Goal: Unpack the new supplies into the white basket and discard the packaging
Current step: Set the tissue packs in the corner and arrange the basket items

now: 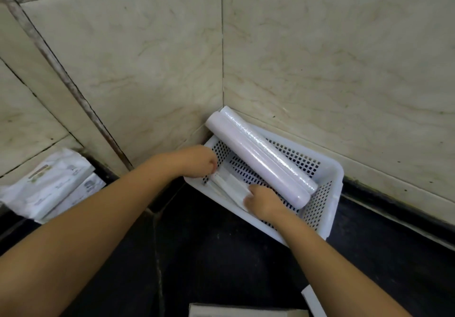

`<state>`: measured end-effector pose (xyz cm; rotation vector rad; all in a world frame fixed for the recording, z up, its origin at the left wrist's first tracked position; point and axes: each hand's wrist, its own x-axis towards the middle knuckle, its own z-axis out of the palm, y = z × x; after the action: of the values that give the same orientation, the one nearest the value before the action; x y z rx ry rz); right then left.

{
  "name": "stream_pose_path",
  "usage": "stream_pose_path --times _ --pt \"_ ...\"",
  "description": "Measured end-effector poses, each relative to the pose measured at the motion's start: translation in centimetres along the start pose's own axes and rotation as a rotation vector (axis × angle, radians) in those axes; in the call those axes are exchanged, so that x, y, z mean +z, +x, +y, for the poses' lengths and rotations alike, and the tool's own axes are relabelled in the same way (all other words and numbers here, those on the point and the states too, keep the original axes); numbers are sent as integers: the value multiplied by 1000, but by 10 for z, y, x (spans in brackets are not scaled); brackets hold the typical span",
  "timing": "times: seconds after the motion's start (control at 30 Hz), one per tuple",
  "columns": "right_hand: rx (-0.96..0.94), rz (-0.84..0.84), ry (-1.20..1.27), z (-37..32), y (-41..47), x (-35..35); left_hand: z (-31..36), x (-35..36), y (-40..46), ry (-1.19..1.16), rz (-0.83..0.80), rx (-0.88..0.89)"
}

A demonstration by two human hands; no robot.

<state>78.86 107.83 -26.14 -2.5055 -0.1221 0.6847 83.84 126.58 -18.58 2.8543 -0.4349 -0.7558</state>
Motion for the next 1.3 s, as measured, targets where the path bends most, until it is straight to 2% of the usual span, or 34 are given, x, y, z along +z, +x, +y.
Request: stream_pose_path --times 0.07,0.1,0.17,0.23,0.3,0.37,0.47,0.57,0.67,0.77,0.83,1.03,1.3 --pt "-2 7 -82 -3 2 0 13 11 -2 1 195 67" --pt "-2 3 -108 -5 2 0 20 21 0 -20 189 108" --pt "-6 8 -168 -6 -1 -1 32 42 4 -58 22 145" --pt "-50 75 -209 -3 -7 -9 36 57 11 -103 -116 104" --pt "-130 285 -151 4 -9 -23 34 60 15 -167 -143 44" --pt "-198 501 -121 12 -6 -36 33 58 19 -159 -179 57" --pt "-151 482 -314 16 2 -39 35 52 19 -70 -191 95" --pt "-126 502 -398 14 10 -33 39 46 20 -78 -17 110" --pt "-190 569 -276 18 8 -40 43 42 26 -51 187 216" --pt "-280 693 -127 25 -2 -63 52 45 35 136 374 378" --pt "-295 755 -85 32 -5 -83 66 51 51 279 438 484" --pt "-264 698 -140 43 3 -106 91 43 75 445 363 287" --pt "-269 550 -193 47 23 -79 76 69 26 403 304 231"
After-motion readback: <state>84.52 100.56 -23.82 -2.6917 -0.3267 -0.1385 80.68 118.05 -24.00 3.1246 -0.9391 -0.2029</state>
